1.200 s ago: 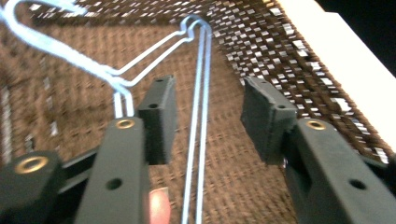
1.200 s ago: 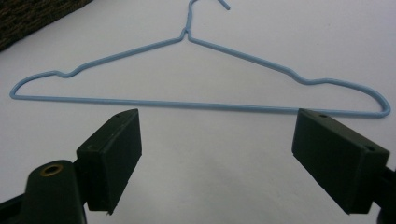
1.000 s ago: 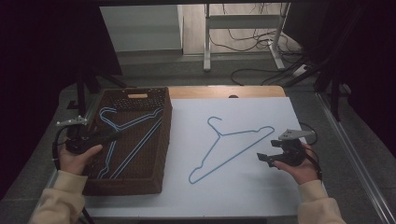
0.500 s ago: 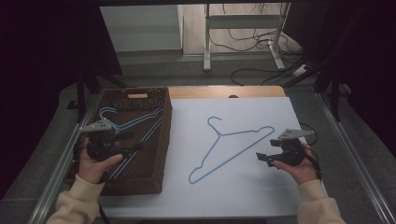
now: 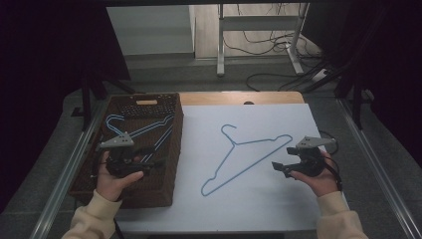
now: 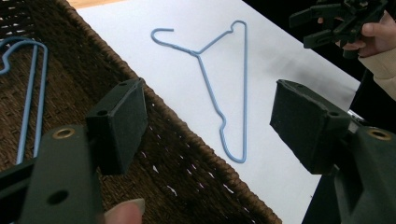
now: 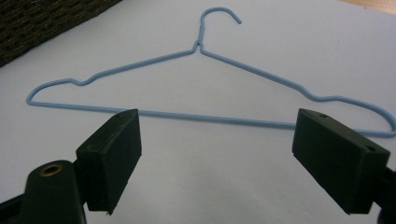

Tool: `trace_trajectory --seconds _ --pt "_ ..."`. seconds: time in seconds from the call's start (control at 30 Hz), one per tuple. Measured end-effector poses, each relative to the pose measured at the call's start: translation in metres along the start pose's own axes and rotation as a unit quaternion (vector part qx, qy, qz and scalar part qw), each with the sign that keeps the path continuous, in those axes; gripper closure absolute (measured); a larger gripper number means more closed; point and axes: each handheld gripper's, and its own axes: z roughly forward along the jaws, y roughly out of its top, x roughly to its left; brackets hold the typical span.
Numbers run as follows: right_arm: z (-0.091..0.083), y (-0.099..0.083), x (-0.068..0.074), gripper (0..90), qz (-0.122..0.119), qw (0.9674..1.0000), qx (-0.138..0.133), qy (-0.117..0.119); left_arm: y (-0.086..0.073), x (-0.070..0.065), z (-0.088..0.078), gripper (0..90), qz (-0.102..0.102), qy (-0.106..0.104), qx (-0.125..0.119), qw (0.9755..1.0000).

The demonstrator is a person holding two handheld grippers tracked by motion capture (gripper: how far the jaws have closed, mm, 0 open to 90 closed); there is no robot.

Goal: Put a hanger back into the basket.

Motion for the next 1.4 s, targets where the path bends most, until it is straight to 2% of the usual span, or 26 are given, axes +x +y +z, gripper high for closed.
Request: trace_trajectory --seconds 0.6,0.9,1.03,1.23,1.37,1.4 --pt "-0.002 0.005 0.009 16.2 -0.002 1.0 -0.004 -0.008 0.0 -0.002 0.006 26.7 0.004 0.001 0.006 1.0" --pt "0.012 0.011 0.016 19.9 0.001 0.9998 0.011 -0.018 -0.004 -0.003 0.009 26.6 0.004 0.001 0.015 0.9999" --pt "0.022 0.015 0.024 26.9 -0.003 0.9997 0.02 -0.014 -0.004 -0.005 0.009 26.7 0.005 0.002 0.015 0.9999" --pt "0.046 0.026 0.036 45.0 -0.002 0.9992 0.041 0.002 -0.005 -0.005 0.011 26.6 0.006 0.002 0.018 0.9998" --pt "0.071 0.037 0.047 60.9 -0.008 0.9965 0.078 0.028 -0.005 -0.005 0.01 26.2 0.004 0.003 0.017 0.9998" --pt "0.076 0.038 0.049 64.3 -0.011 0.9958 0.087 0.028 -0.005 -0.005 0.01 26.2 0.004 0.003 0.017 0.9998"
